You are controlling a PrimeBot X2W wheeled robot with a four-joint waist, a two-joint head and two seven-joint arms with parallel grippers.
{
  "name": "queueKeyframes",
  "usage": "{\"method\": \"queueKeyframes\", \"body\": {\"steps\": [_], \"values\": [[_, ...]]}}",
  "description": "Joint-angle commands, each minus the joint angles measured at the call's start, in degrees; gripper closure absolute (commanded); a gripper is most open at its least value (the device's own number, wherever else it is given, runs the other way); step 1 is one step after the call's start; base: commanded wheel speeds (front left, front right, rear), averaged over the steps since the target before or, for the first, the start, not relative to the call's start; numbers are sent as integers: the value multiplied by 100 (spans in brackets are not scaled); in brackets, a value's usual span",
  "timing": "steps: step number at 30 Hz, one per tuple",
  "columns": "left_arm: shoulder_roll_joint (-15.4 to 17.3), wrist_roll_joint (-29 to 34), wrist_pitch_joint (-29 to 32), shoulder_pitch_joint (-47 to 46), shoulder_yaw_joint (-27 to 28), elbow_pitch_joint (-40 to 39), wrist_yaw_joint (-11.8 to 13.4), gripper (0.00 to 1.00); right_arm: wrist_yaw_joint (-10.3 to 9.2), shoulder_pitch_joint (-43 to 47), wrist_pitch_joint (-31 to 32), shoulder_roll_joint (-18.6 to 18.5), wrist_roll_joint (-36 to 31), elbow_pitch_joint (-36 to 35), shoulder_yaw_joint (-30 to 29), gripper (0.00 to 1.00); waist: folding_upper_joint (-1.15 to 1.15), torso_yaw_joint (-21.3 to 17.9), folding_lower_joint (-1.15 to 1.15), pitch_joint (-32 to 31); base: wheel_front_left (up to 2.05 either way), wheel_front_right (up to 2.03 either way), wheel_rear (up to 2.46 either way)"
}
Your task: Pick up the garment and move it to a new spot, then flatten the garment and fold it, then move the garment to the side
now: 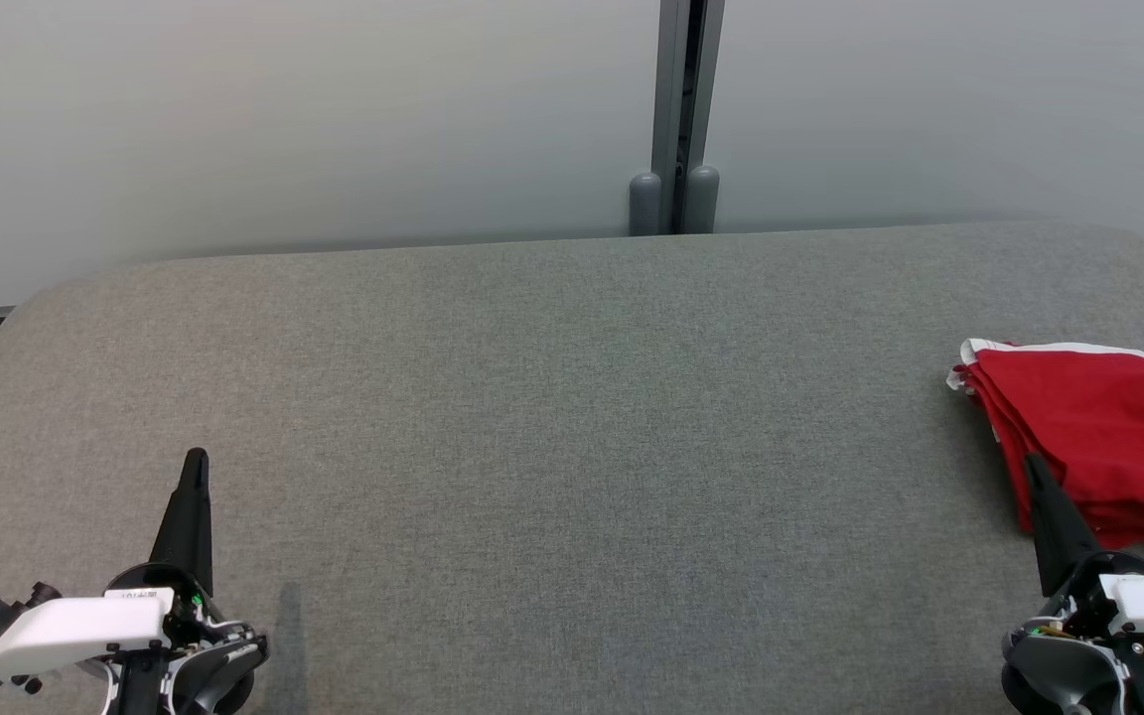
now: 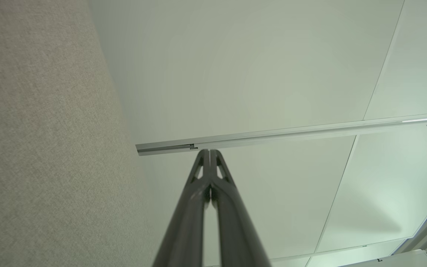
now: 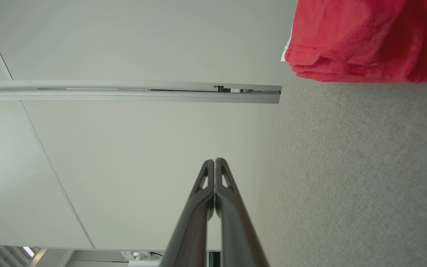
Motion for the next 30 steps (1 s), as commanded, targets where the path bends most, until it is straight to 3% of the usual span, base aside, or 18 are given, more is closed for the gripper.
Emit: {"method": "queueKeyframes", "body": {"steps": [1, 30], "values": [[30, -7, 20, -72, 24, -16, -16, 100, 2, -52, 20, -26, 11, -13, -3, 100, 0, 0, 0, 0, 0, 0, 0], [30, -7, 19, -72, 22, -16, -16, 100, 2, -52, 18, -26, 13, -13, 0, 100, 0, 0, 0, 0, 0, 0, 0]]}}
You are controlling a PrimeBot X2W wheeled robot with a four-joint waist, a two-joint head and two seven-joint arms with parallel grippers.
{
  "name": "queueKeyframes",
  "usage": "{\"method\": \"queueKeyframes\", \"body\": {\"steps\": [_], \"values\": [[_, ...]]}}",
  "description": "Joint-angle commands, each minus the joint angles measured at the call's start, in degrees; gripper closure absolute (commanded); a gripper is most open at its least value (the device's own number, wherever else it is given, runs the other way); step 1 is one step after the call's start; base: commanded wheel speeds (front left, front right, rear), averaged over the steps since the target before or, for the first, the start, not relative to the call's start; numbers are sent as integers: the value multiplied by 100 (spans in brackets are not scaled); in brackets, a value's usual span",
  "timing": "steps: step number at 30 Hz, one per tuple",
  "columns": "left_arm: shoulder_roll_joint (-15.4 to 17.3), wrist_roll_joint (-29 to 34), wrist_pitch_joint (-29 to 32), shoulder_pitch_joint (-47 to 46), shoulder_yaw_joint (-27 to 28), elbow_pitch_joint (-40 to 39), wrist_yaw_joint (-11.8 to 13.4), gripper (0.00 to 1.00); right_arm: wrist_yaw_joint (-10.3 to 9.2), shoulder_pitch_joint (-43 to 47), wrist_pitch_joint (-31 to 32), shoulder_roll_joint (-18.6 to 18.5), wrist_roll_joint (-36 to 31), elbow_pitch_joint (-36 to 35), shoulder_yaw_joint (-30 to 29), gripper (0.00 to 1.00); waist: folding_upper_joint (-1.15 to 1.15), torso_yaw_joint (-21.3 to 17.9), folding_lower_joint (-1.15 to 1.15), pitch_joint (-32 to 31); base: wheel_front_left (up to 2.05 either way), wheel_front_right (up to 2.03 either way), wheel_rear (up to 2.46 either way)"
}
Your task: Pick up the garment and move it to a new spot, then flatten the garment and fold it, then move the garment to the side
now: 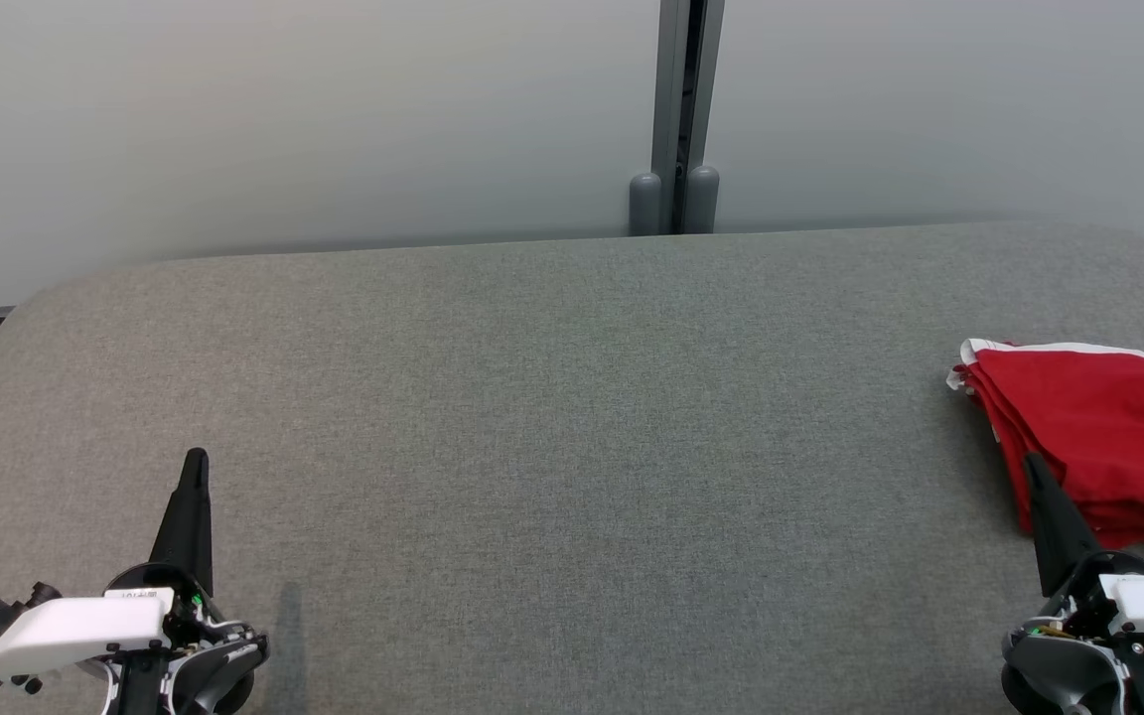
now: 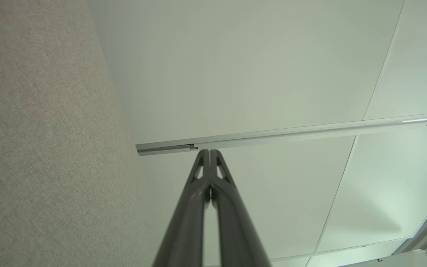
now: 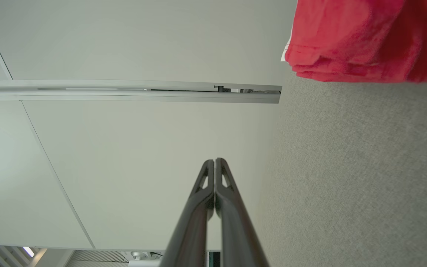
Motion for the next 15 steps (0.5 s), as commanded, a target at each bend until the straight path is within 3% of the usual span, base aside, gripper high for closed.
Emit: {"method": "queueKeyframes", "body": {"steps": [1, 15], "values": [[30, -8, 19, -72, 21, -15, -16, 100, 2, -52, 18, -26, 13, -13, -2, 100, 0, 0, 0, 0, 0, 0, 0], [30, -7, 19, -72, 21, -15, -16, 100, 2, -52, 17, -27, 14, -13, -2, 100, 0, 0, 0, 0, 0, 0, 0]]}}
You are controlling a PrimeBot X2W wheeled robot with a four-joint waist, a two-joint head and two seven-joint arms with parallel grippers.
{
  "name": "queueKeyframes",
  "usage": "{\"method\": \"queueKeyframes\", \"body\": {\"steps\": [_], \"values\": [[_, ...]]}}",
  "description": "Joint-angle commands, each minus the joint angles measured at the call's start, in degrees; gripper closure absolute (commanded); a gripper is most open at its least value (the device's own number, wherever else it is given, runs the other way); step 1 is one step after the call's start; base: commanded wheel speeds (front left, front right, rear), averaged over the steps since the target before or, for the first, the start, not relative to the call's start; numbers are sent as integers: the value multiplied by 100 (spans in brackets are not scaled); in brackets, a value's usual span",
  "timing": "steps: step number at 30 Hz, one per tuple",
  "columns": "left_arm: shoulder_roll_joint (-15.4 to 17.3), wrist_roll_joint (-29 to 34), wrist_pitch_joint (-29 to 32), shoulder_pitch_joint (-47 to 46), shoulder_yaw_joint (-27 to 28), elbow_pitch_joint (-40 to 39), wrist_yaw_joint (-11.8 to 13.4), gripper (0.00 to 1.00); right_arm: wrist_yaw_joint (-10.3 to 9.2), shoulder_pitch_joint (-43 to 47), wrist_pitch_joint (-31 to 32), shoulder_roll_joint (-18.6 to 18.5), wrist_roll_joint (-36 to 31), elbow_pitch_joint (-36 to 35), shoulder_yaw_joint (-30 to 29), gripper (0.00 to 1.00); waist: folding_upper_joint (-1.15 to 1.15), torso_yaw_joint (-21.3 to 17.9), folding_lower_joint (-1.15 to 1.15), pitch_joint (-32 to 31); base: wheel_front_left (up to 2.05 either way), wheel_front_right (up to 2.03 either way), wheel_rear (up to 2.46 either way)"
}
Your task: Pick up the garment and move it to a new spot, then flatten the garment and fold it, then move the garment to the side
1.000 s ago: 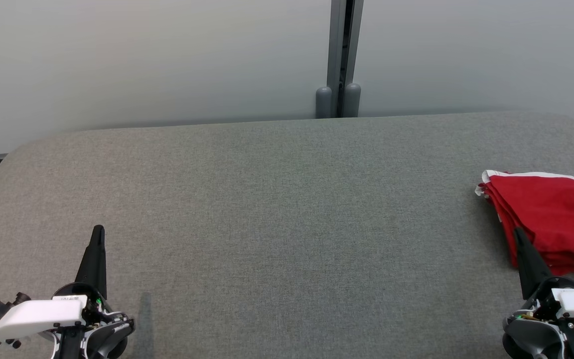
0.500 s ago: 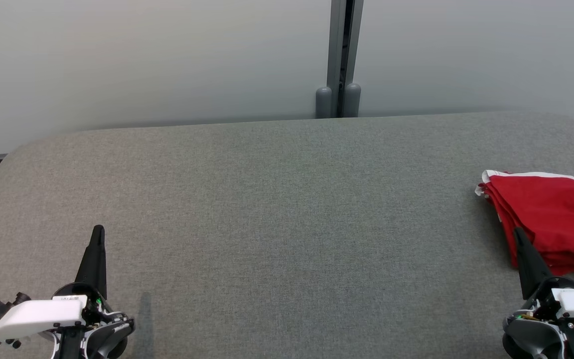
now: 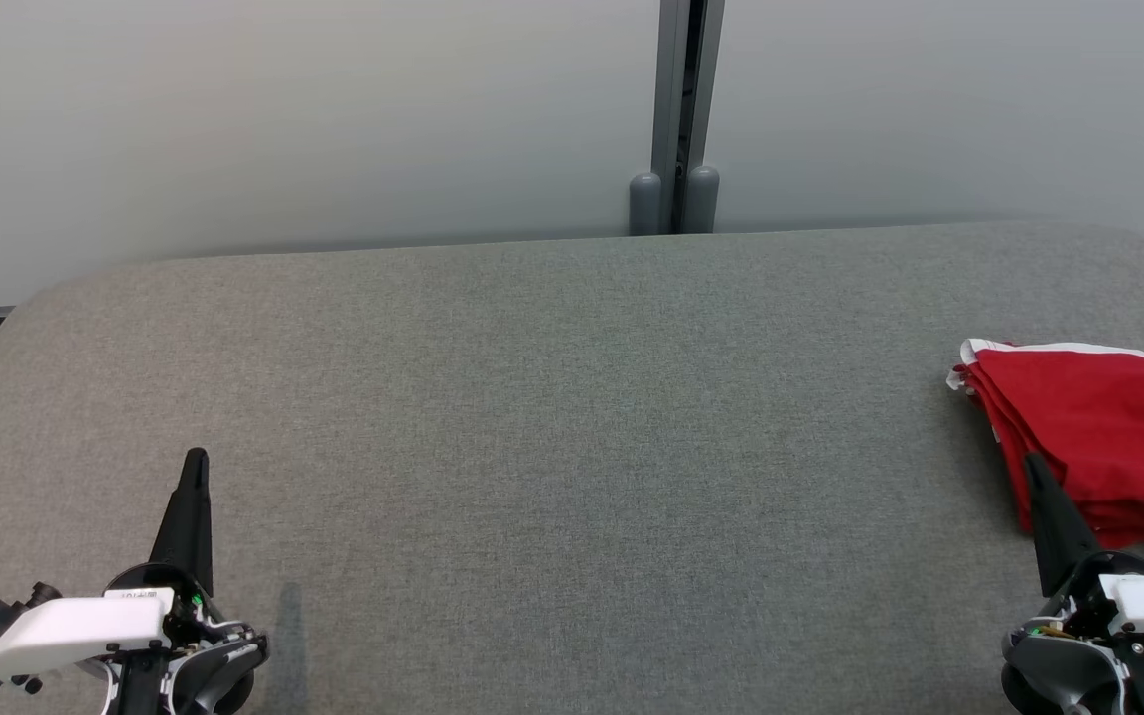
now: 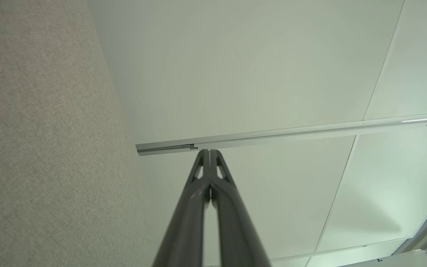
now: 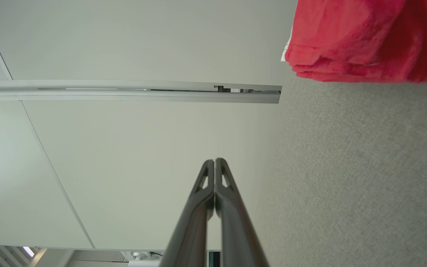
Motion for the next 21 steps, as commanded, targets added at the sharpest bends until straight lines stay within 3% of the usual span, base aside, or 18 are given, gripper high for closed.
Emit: {"method": "queueKeyframes", "body": {"steps": [1, 21], "values": [[30, -6, 19, -72, 21, -15, -16, 100, 2, -52, 18, -28, 14, -13, -1, 100, 0, 0, 0, 0, 0, 0, 0], [30, -6, 18, -72, 20, -15, -16, 100, 2, -52, 18, -28, 14, -13, -2, 100, 0, 0, 0, 0, 0, 0, 0]]}}
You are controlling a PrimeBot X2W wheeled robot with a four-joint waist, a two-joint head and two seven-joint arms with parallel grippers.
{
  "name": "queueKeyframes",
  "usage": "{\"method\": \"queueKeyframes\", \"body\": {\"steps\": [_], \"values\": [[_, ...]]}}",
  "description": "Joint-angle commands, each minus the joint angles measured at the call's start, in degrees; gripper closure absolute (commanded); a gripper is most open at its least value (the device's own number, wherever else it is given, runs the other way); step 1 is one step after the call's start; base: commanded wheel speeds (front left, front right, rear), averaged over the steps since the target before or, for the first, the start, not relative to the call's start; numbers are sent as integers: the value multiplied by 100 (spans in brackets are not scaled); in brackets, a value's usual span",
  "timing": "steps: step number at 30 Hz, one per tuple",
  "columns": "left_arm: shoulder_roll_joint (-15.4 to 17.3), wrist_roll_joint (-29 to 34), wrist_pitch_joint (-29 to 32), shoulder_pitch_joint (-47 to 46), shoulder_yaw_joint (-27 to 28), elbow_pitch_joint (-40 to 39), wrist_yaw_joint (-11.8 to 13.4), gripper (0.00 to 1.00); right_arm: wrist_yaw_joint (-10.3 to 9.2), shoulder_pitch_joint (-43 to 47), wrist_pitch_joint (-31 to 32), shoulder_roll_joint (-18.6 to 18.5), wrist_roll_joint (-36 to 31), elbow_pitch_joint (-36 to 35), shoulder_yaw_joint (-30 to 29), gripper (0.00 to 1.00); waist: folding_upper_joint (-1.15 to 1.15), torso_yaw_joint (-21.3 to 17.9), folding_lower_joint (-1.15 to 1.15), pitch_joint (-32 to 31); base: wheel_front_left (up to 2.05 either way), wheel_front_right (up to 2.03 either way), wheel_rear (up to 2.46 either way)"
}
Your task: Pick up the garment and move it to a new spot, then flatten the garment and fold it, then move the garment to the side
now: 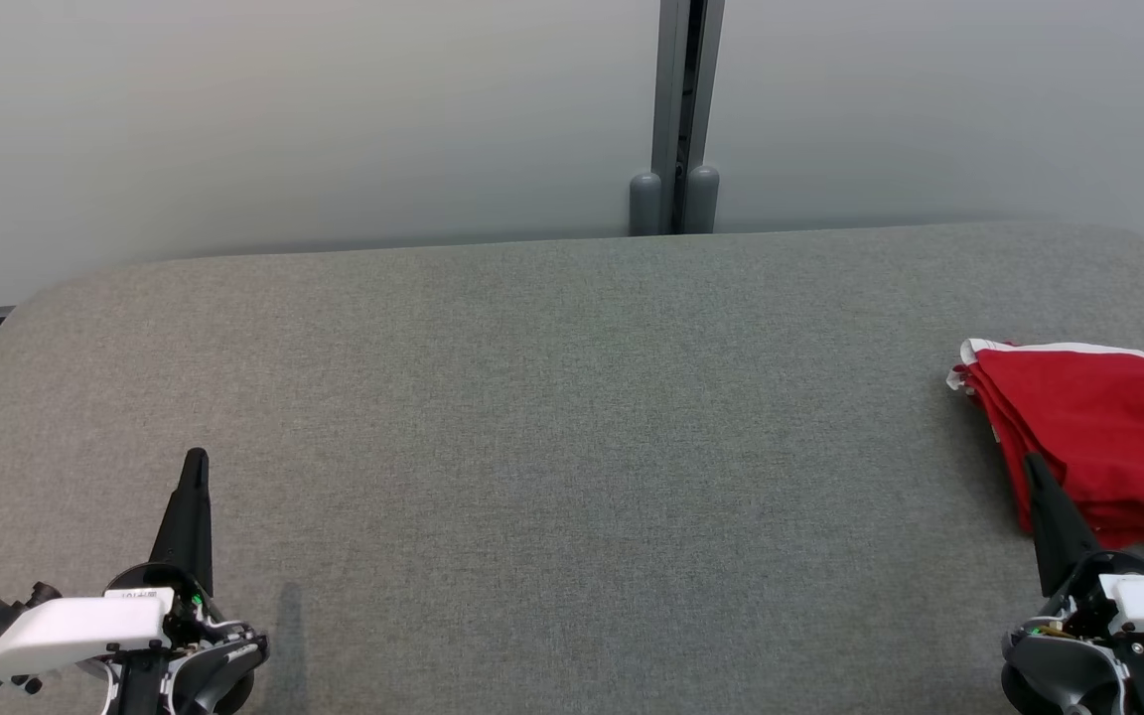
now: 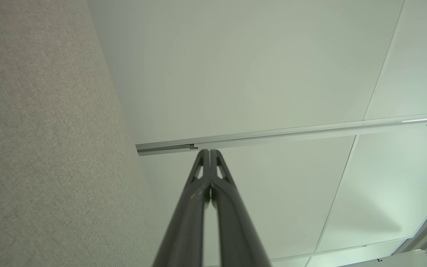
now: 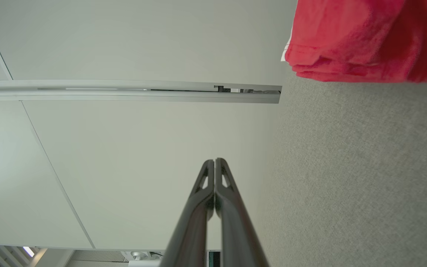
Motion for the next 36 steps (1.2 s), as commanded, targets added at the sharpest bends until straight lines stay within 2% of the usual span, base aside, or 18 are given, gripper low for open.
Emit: {"method": "queueKeyframes", "body": {"steps": [1, 36], "values": [[30, -6, 20, -72, 20, -14, -16, 100, 2, -51, 16, -28, 14, -13, -1, 100, 0, 0, 0, 0, 0, 0, 0], [30, -6, 19, -72, 20, -14, -16, 100, 2, -52, 15, -28, 14, -13, -1, 100, 0, 0, 0, 0, 0, 0, 0]]}}
